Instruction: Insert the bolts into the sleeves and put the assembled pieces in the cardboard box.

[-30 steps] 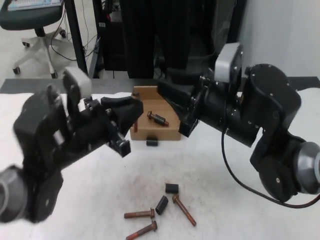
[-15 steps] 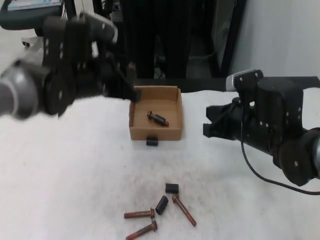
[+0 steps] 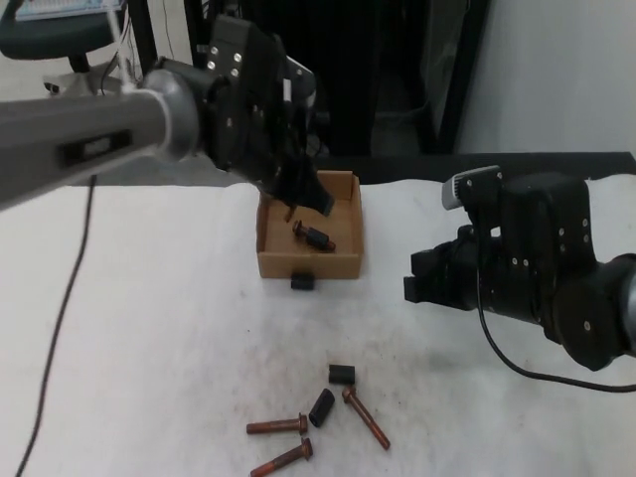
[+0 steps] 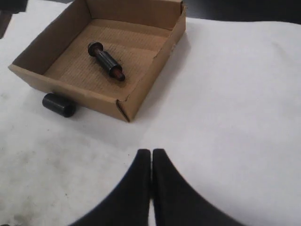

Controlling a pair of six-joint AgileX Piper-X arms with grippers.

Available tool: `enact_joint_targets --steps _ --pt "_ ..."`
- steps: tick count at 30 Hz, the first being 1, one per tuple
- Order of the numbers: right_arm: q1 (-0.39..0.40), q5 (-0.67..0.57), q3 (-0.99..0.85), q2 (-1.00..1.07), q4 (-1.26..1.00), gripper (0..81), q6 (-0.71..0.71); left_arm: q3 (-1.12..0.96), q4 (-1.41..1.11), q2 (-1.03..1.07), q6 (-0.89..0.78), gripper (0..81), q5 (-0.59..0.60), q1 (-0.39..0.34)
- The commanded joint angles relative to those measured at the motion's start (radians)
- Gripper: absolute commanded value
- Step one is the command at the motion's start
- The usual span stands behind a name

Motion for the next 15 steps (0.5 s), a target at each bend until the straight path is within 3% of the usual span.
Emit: enact_joint_targets --steps 1,15 --pt "0.002 -0.016 -0.003 -0.002 0.017 0.8 -0.008 -0.029 0.002 -0.002 0.005 0.2 -0.021 -0.001" --pt "0.002 -0.061 -0.003 -0.002 0.018 0.8 -0.008 -0.160 0.026 0.142 0.005 0.2 -0.108 0.001"
